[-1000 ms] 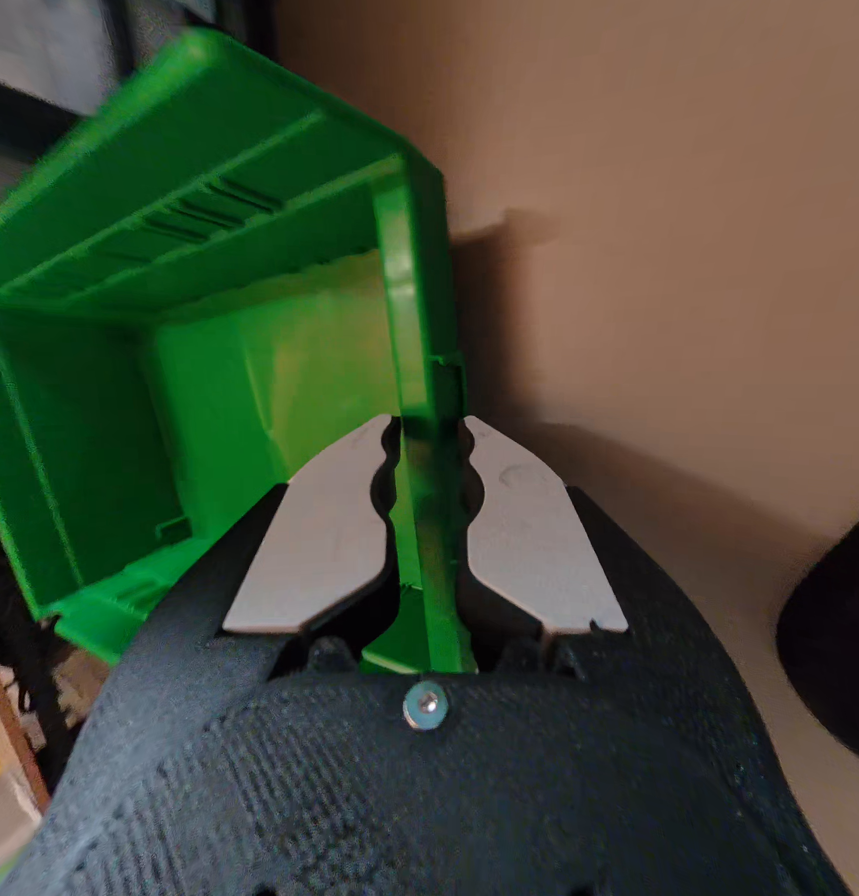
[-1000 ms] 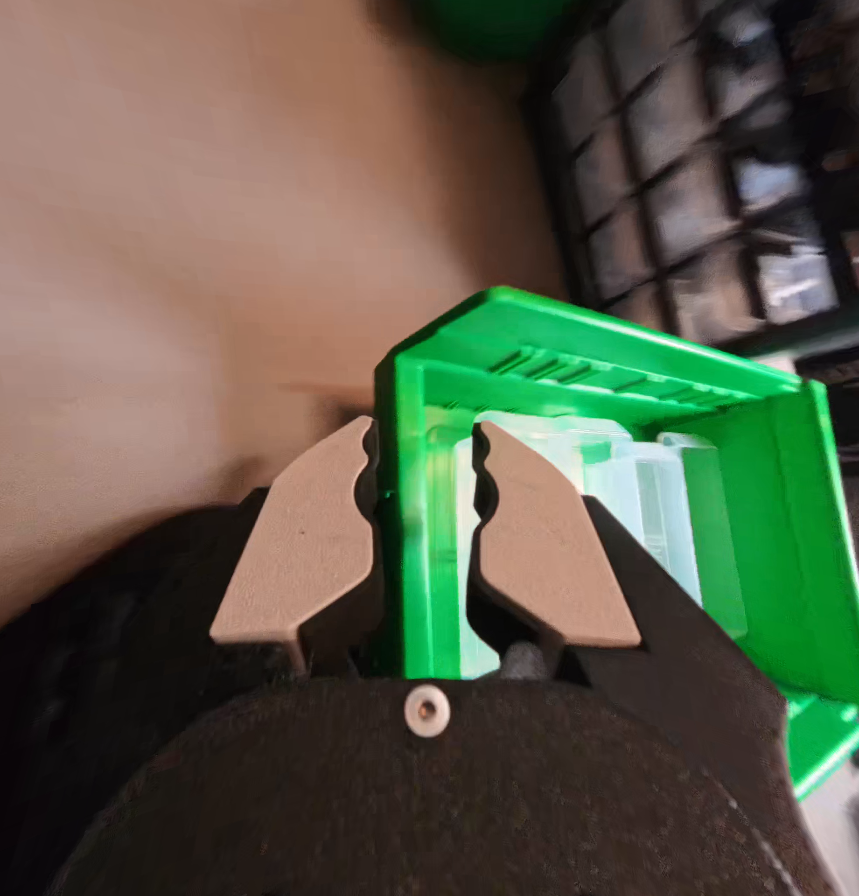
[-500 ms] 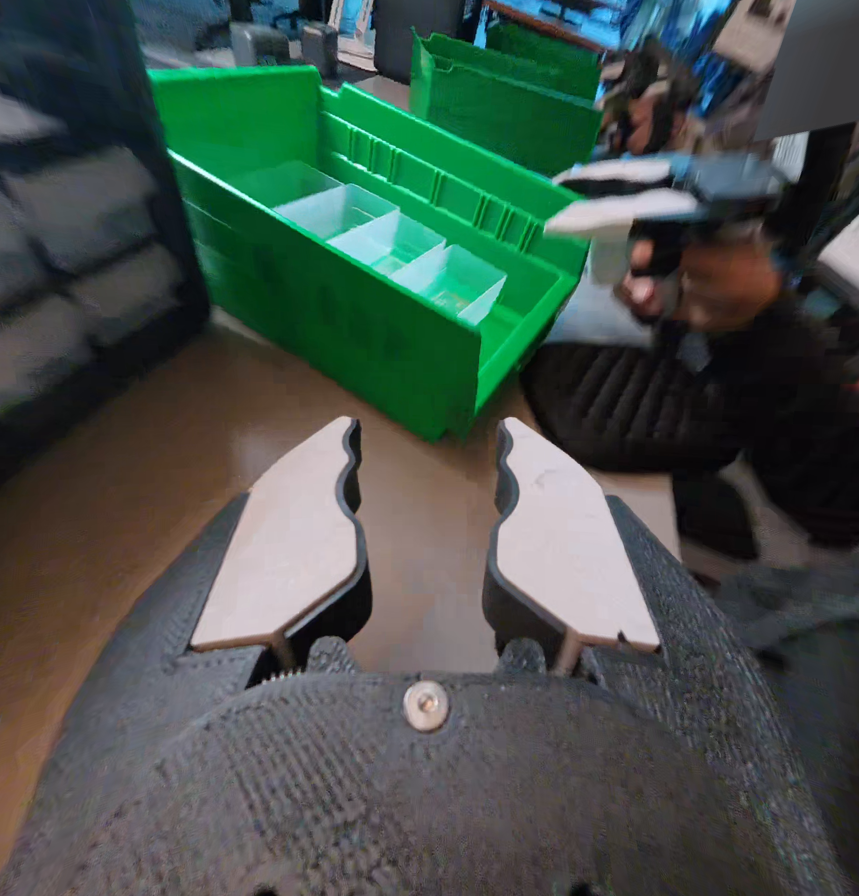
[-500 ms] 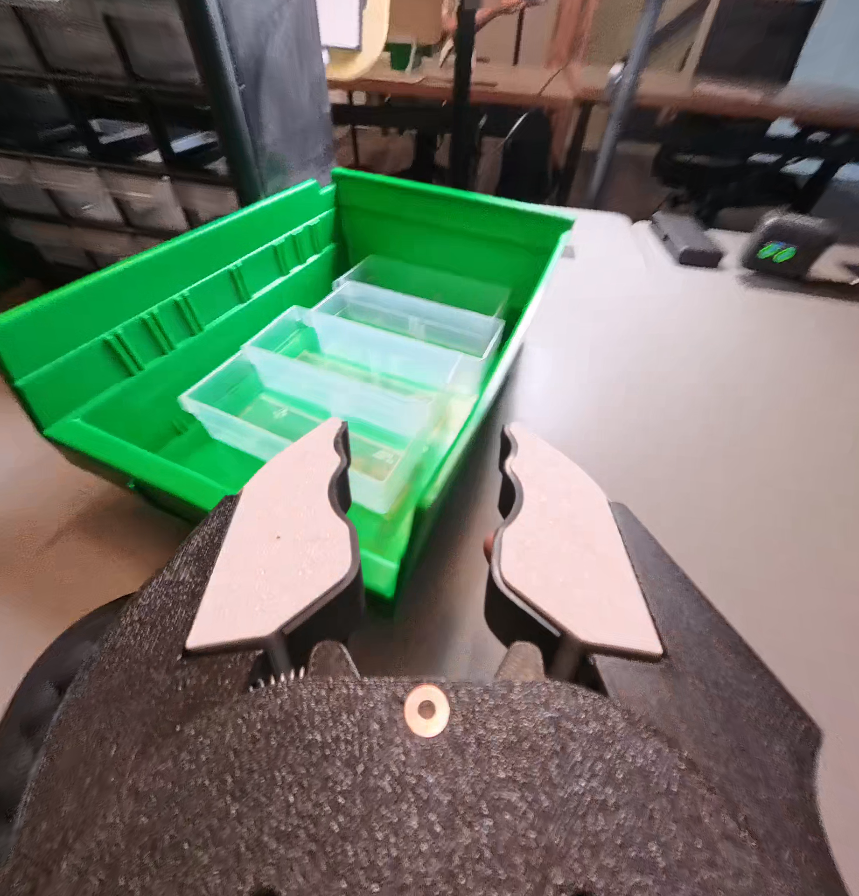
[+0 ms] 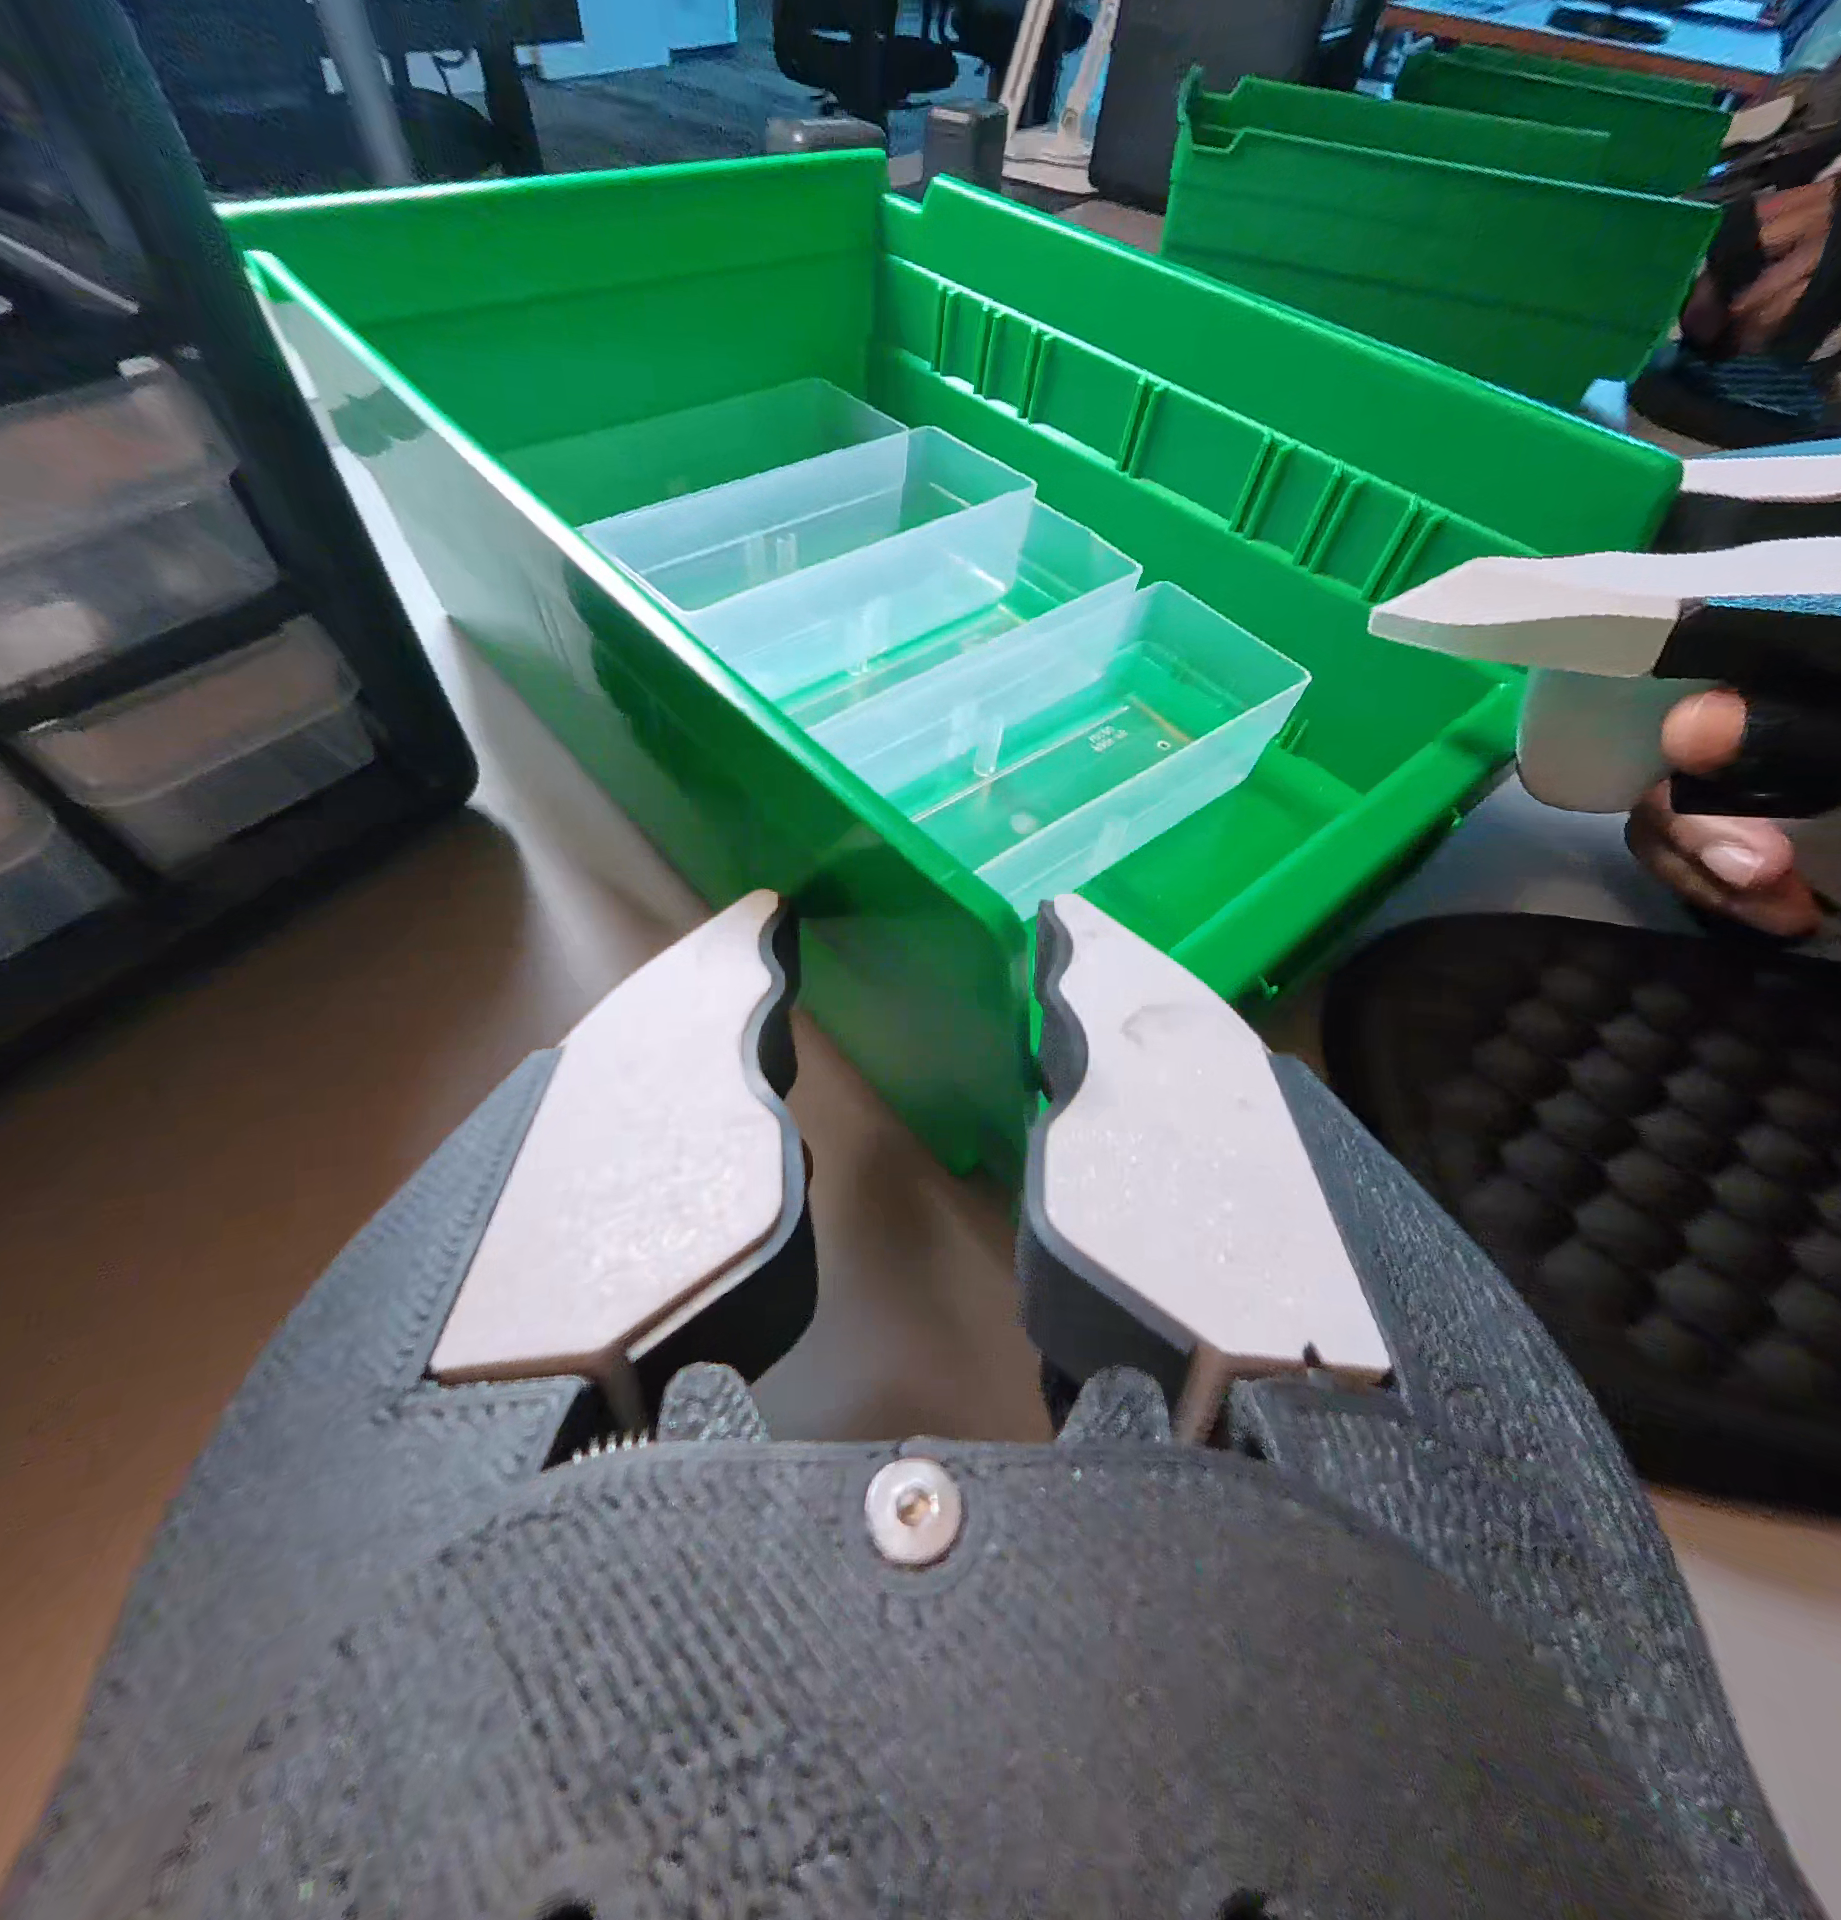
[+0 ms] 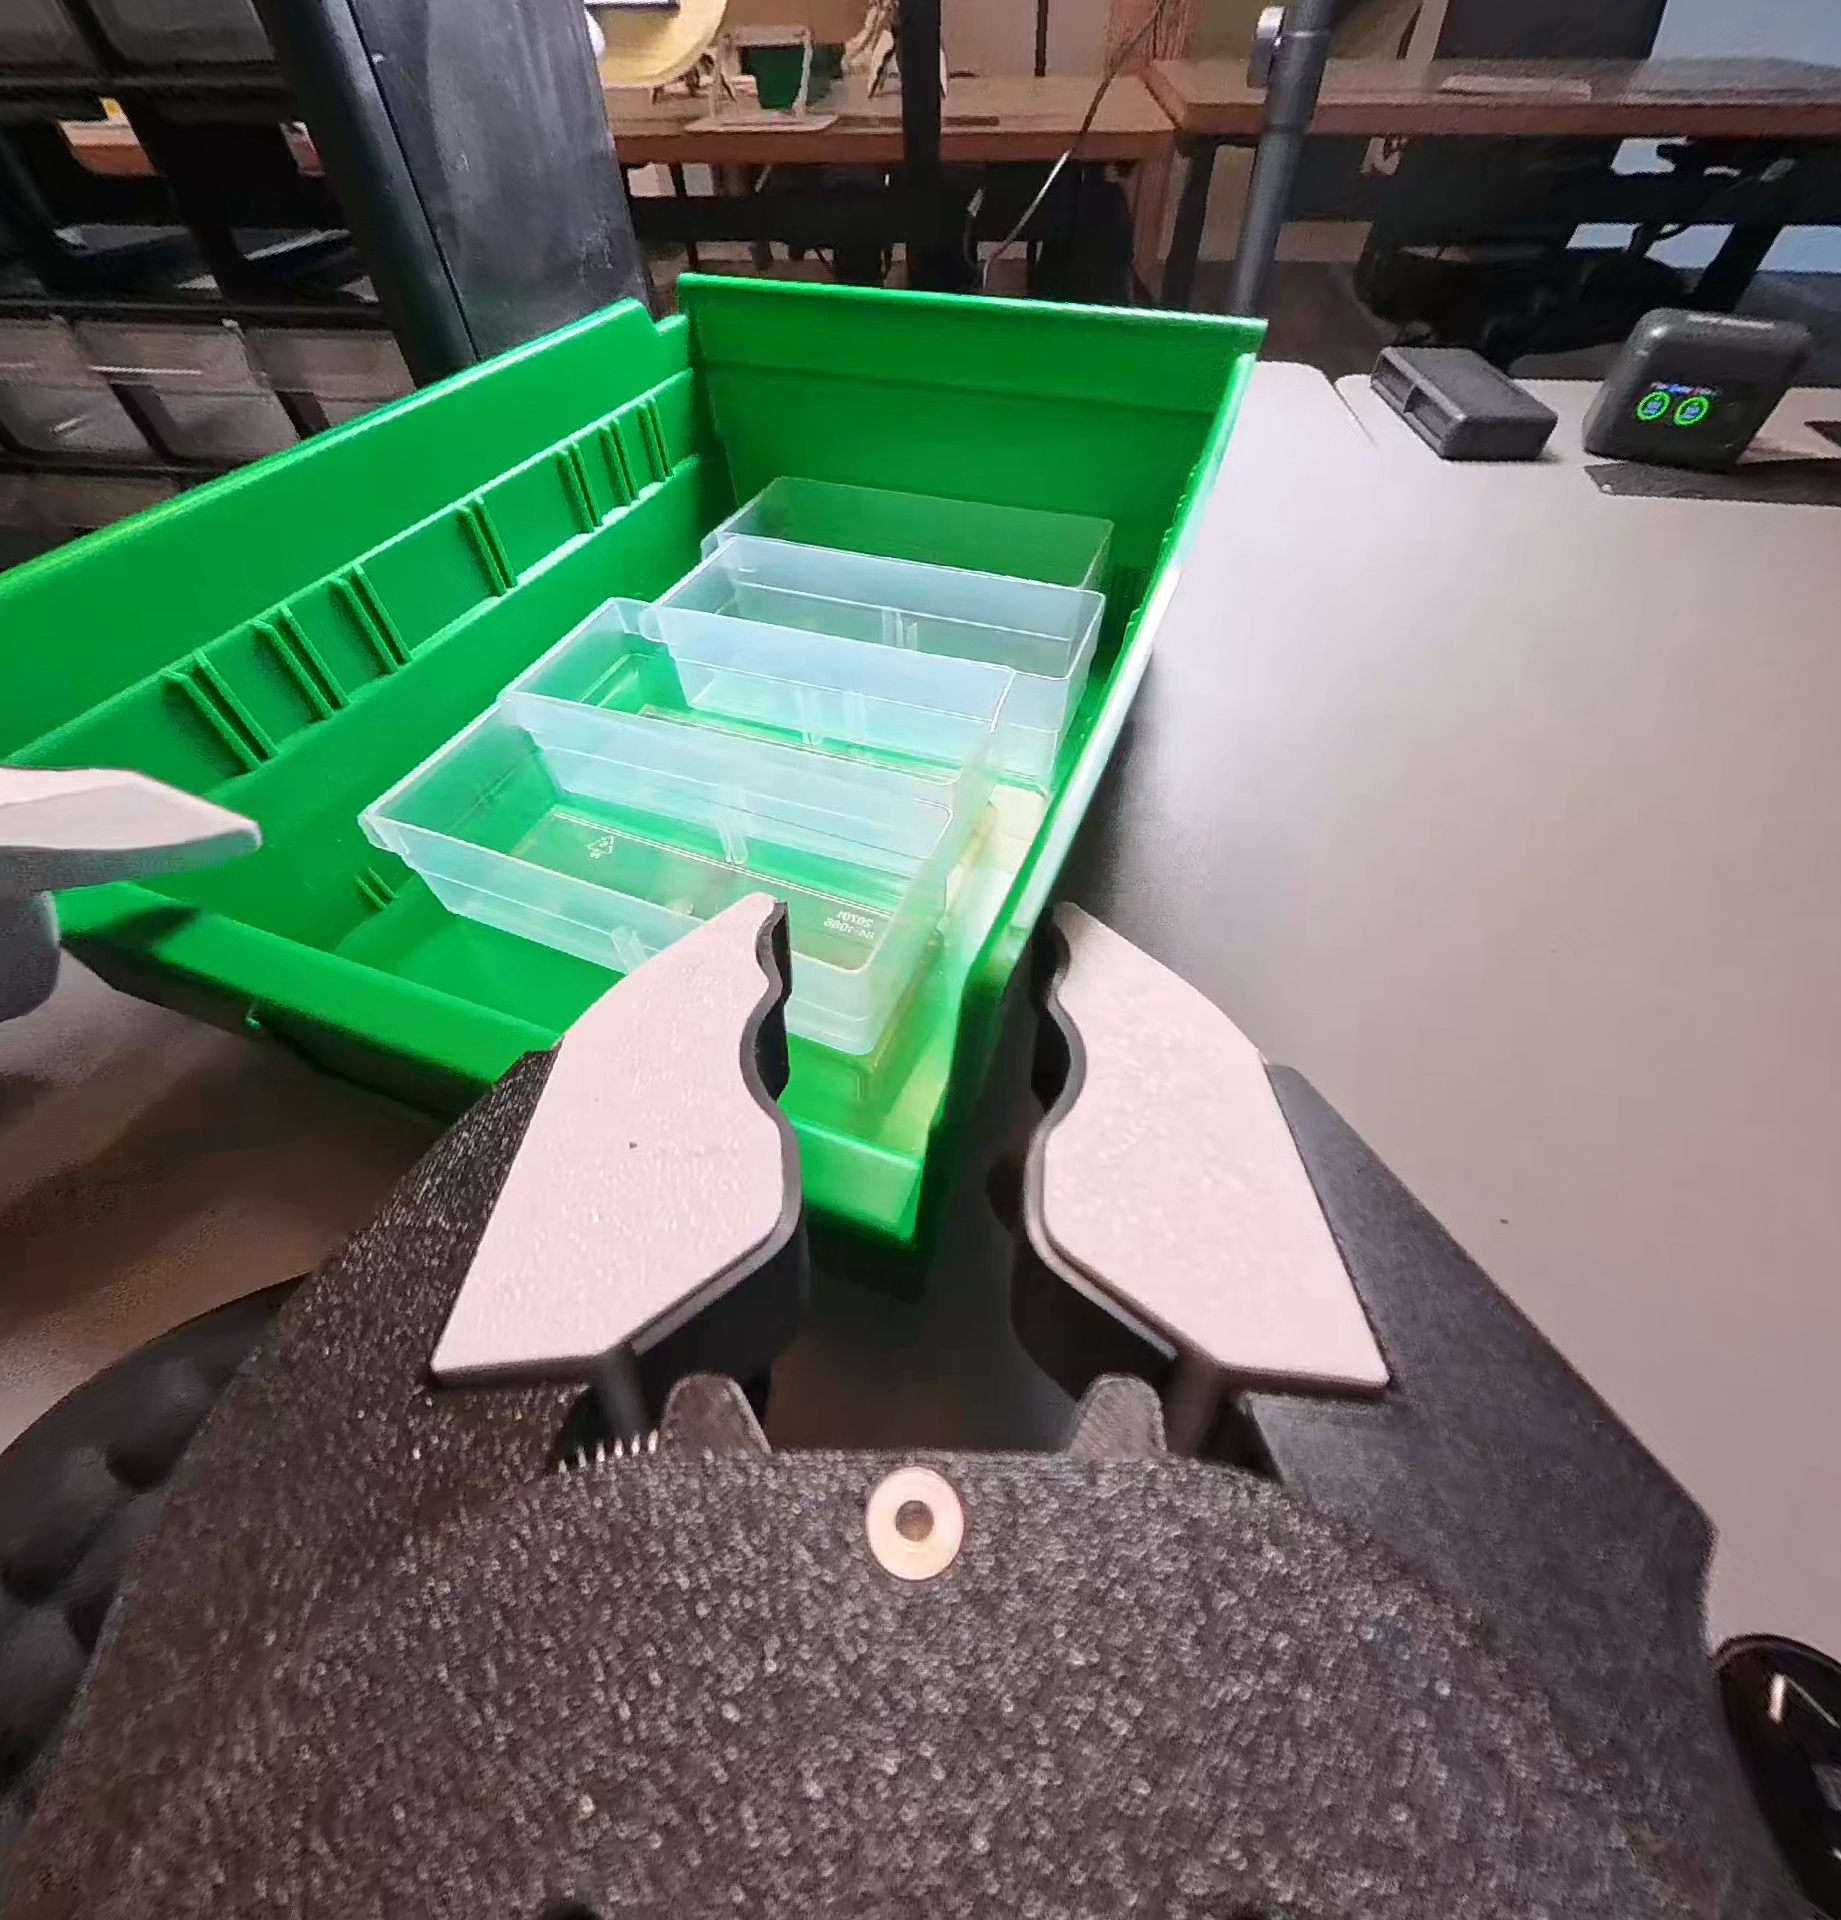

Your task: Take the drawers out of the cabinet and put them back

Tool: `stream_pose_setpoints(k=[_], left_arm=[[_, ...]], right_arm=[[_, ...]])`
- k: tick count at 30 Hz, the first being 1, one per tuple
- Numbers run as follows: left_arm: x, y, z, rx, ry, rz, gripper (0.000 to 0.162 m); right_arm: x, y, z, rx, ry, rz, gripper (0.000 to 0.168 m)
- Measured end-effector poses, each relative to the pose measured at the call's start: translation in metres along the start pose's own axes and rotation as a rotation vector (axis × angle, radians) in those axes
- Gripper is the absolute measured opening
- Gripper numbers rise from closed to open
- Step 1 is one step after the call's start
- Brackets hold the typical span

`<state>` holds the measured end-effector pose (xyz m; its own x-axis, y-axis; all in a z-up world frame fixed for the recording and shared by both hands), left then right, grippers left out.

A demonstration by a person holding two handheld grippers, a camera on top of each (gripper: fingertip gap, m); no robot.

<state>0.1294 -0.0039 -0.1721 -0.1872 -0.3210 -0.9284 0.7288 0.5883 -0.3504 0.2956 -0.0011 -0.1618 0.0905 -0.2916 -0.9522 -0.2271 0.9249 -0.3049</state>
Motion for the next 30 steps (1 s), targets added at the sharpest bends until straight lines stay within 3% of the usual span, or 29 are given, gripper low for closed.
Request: stream_pose_setpoints(k=[5, 10, 16, 24, 30], left_arm=[[-0.001, 0.001, -0.001, -0.028, -0.016, 0.017, 0.04], [-0.005, -0.003, 0.002, -0.03, 0.056, -0.002, 0.039], [-0.04, -0.028, 0.022, -0.016, 0.137, 0.076, 0.04], [-0.116, -0.107, 0.054, -0.054, 0.241, 0.217, 0.038], [-0.142, -0.203, 0.041, -0.209, 0.252, 0.275, 0.033]], right_arm=[[-0.002, -0.002, 0.005, 0.025, 0.017, 0.007, 0.035], [-0.005, -0.01, 0.014, 0.089, 0.036, 0.014, 0.01], [-0.035, -0.044, 0.012, 0.121, 0.015, 0.118, 0.009], [-0.124, -0.121, -0.019, 0.07, -0.046, 0.312, 0.013], [-0.167, -0.131, -0.092, -0.163, -0.062, 0.333, 0.016]])
Point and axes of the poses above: each gripper's, where its closed fingertips meet, y out along the fingers, x out of its underside, z = x × y across the jaws, the point moved 1 cm from there along -y, back along the fingers, and after that the axes turned 6 degrees about x, right-handed, at the moved point
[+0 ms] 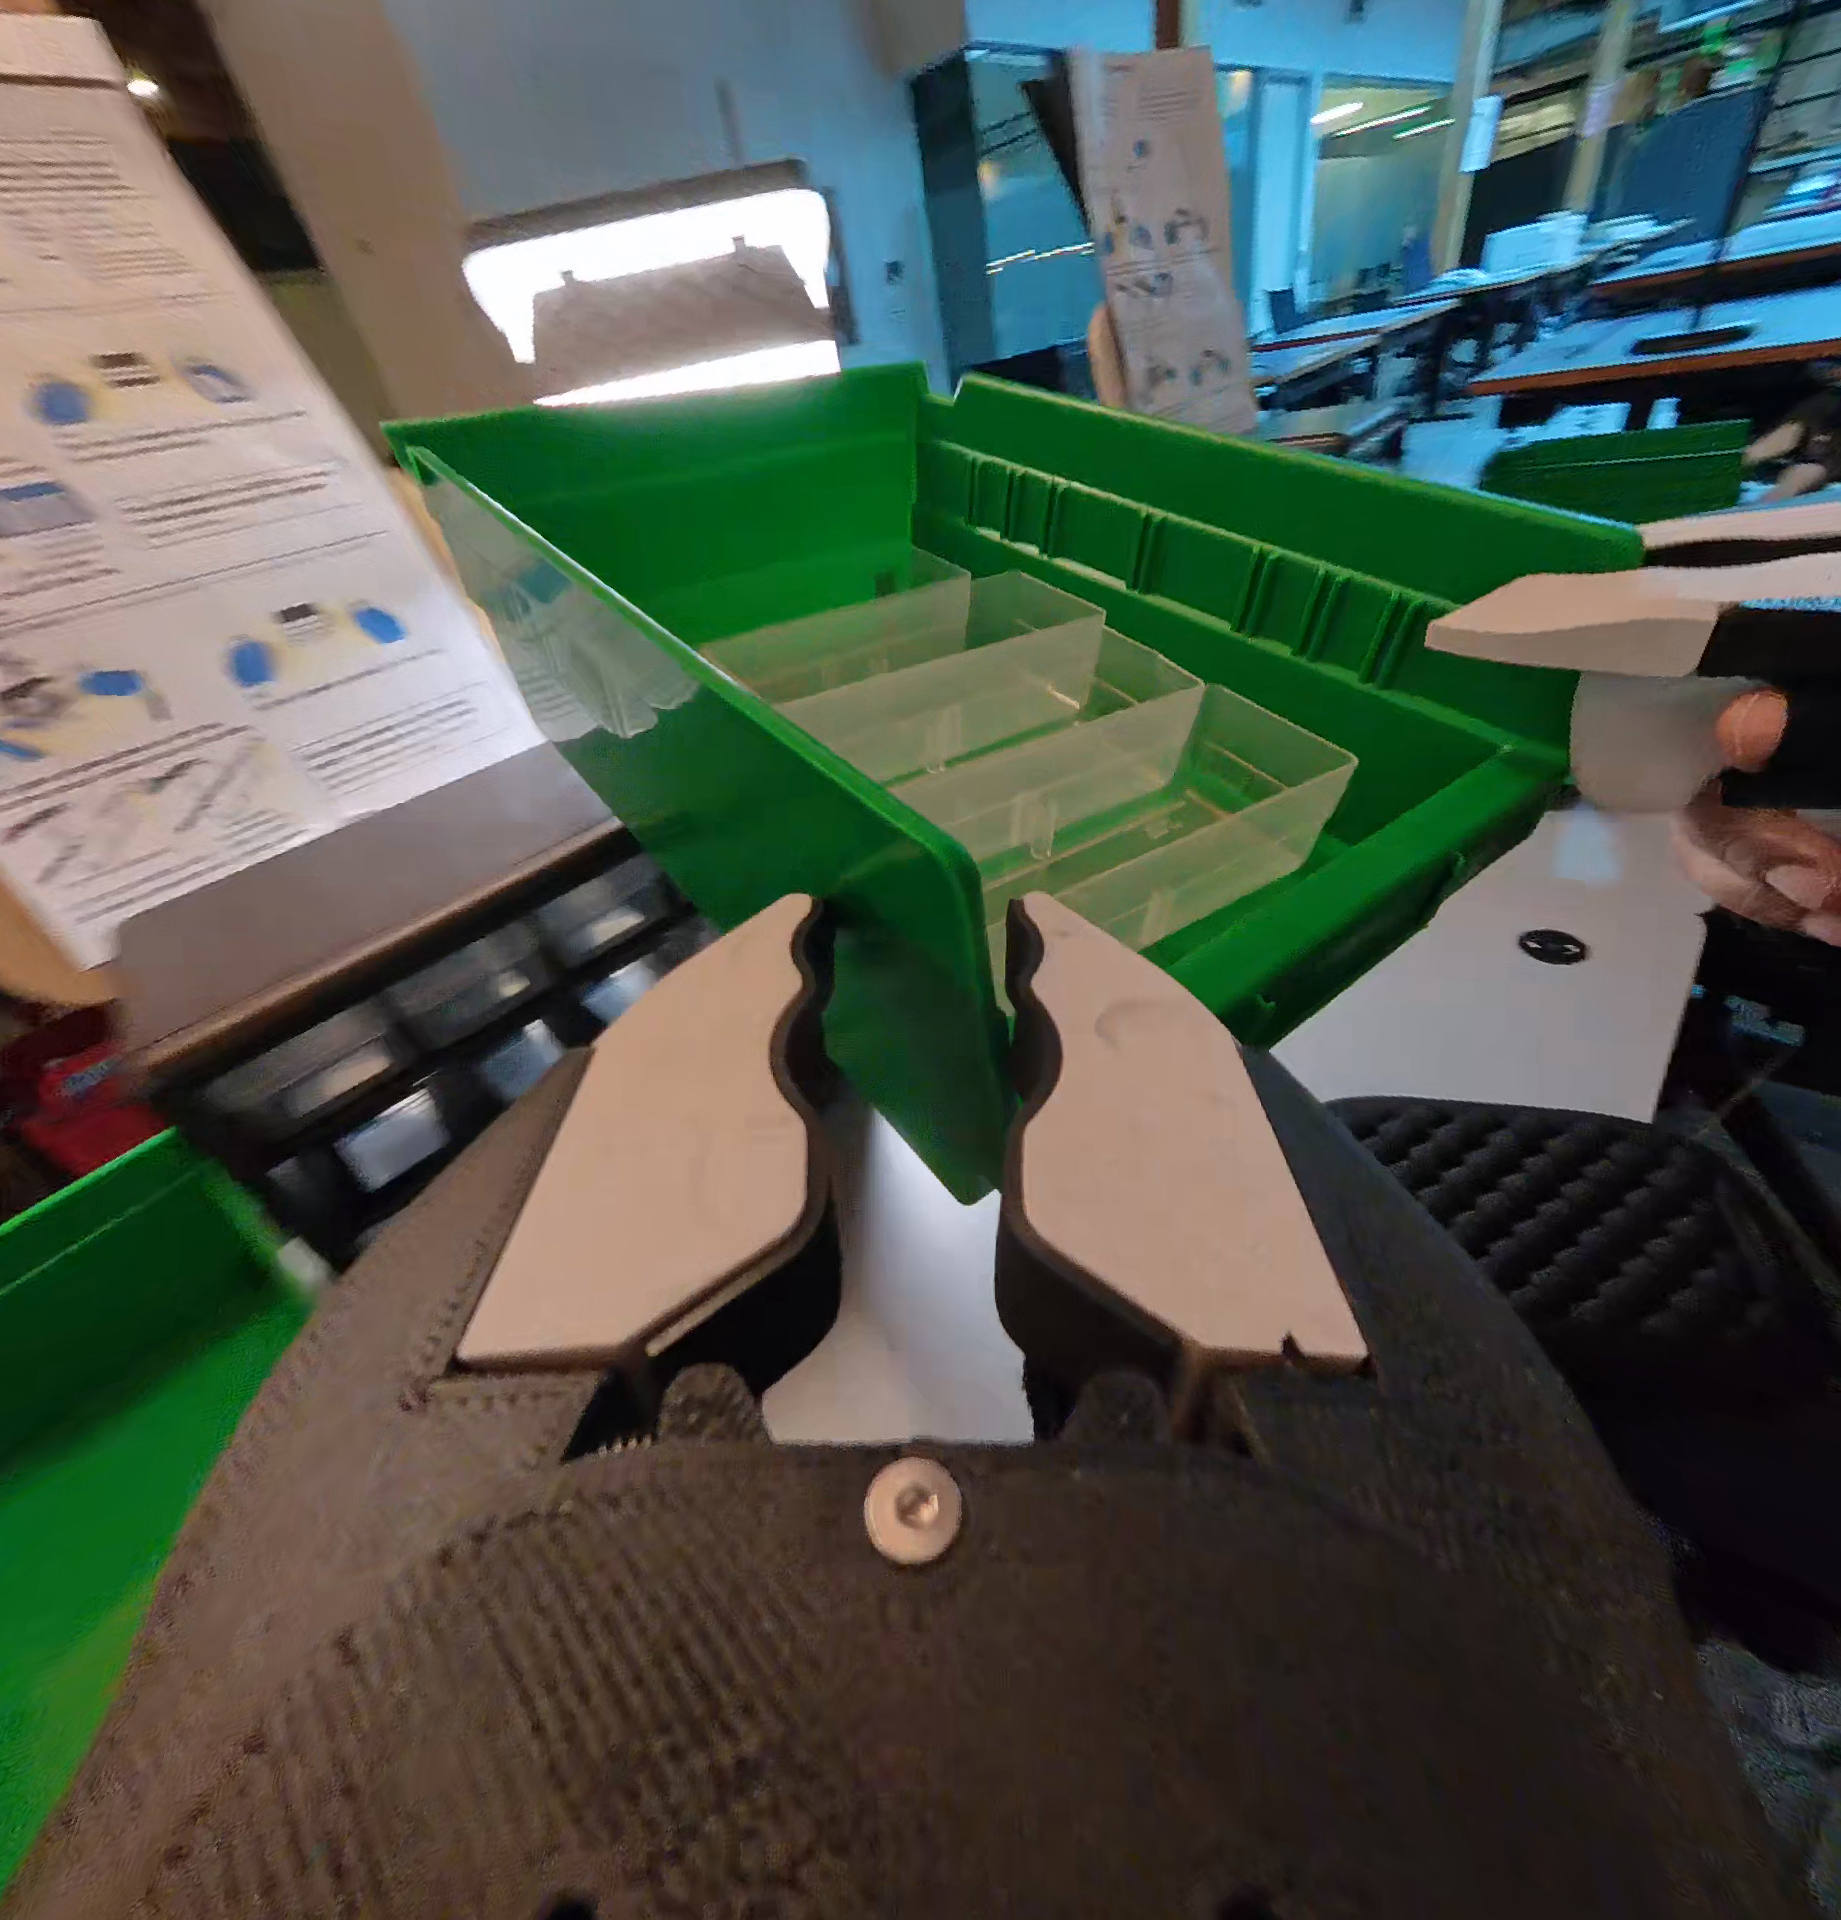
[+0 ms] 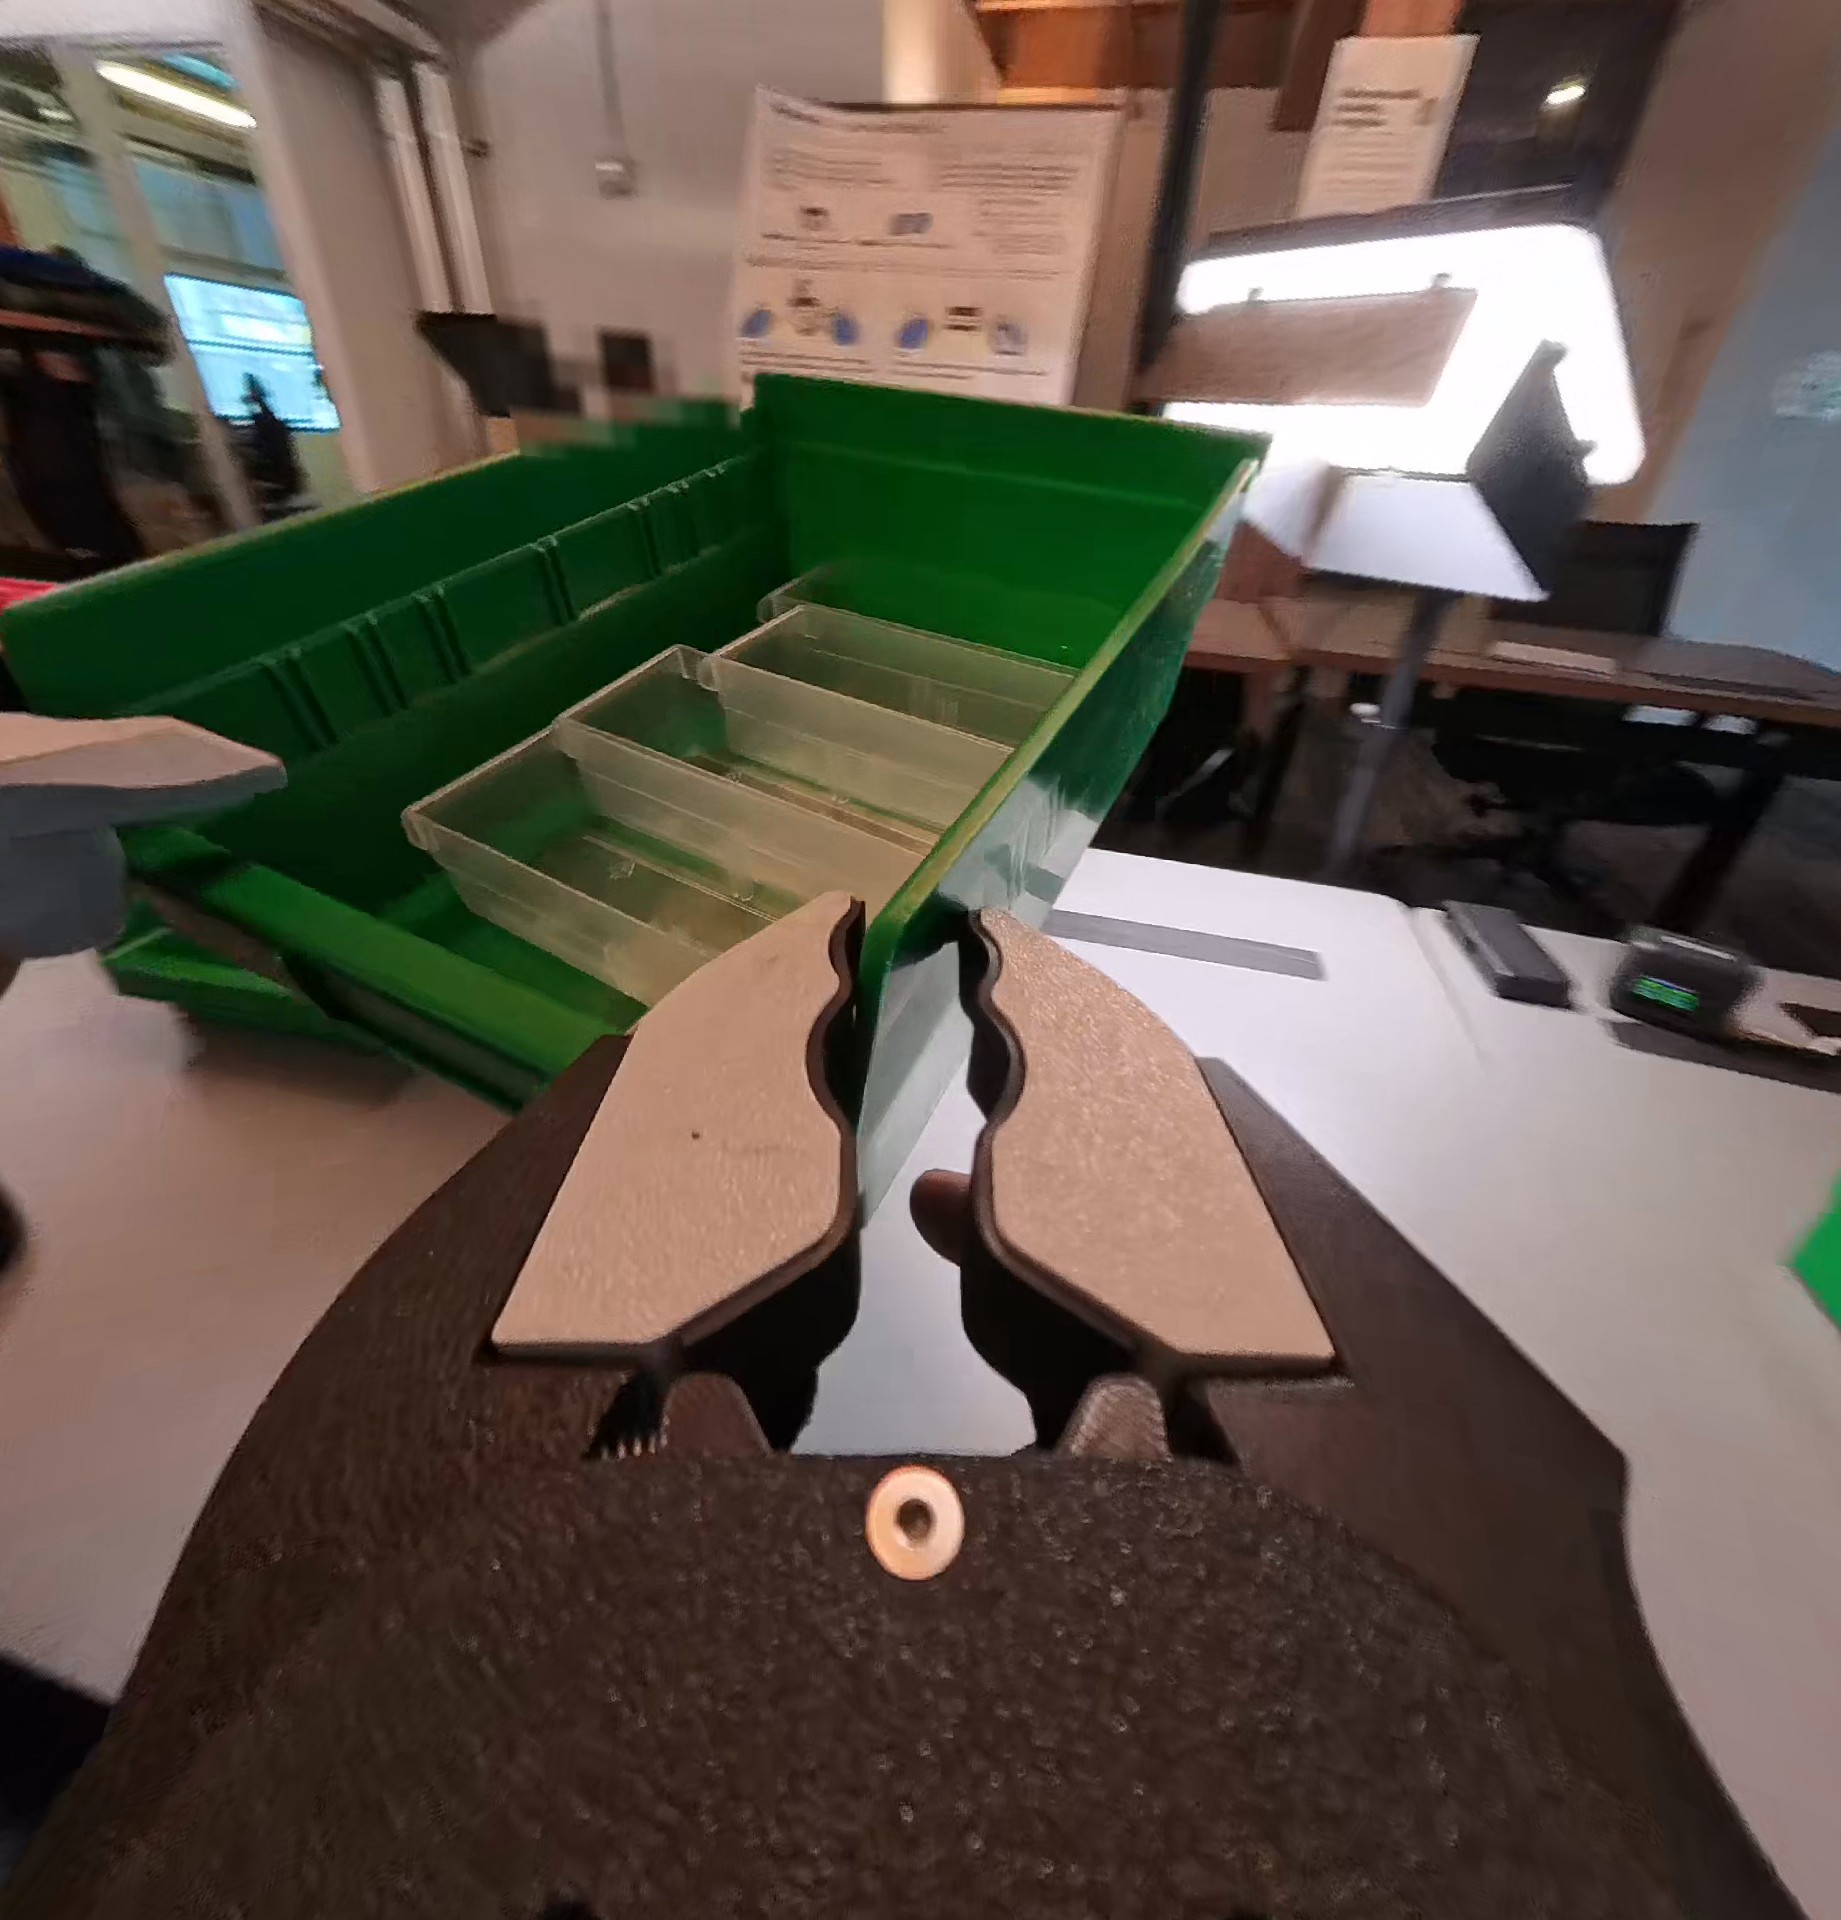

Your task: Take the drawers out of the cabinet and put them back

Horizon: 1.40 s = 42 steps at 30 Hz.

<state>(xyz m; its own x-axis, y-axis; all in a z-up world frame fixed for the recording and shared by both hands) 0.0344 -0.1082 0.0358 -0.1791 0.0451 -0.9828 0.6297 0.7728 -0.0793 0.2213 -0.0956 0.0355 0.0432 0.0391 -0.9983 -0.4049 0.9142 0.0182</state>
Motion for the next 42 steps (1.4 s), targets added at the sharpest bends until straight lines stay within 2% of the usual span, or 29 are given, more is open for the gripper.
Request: stream_pose_setpoints(k=[4, 10, 17, 23, 27, 31, 38, 42], left_arm=[[0.0, -0.063, -0.036, -0.133, -0.055, -0.012, 0.03], [0.02, -0.166, -0.089, -0.412, -0.06, -0.035, 0.024], [0.036, -0.285, -0.136, -0.68, -0.084, -0.016, 0.017], [0.079, -0.354, -0.17, -0.822, -0.095, -0.114, 0.016], [0.114, -0.387, -0.185, -0.869, -0.13, -0.208, 0.014], [0.141, -0.404, -0.189, -0.856, -0.159, -0.285, 0.016], [0.215, -0.404, -0.204, -0.781, -0.217, -0.403, 0.015], [0.231, -0.402, -0.21, -0.781, -0.207, -0.377, 0.015]], right_arm=[[-0.007, 0.029, -0.063, -0.17, 0.038, -0.031, 0.016], [-0.006, 0.072, -0.177, -0.425, 0.023, -0.065, 0.018], [-0.017, 0.093, -0.307, -0.635, -0.013, -0.031, 0.019], [-0.002, 0.113, -0.394, -0.766, 0.01, -0.019, 0.02], [0.029, 0.125, -0.44, -0.824, 0.041, -0.065, 0.02], [0.062, 0.132, -0.468, -0.886, 0.07, -0.132, 0.02], [0.115, 0.141, -0.483, -0.918, 0.001, -0.218, 0.025], [0.135, 0.144, -0.484, -0.966, -0.175, -0.214, 0.027]])
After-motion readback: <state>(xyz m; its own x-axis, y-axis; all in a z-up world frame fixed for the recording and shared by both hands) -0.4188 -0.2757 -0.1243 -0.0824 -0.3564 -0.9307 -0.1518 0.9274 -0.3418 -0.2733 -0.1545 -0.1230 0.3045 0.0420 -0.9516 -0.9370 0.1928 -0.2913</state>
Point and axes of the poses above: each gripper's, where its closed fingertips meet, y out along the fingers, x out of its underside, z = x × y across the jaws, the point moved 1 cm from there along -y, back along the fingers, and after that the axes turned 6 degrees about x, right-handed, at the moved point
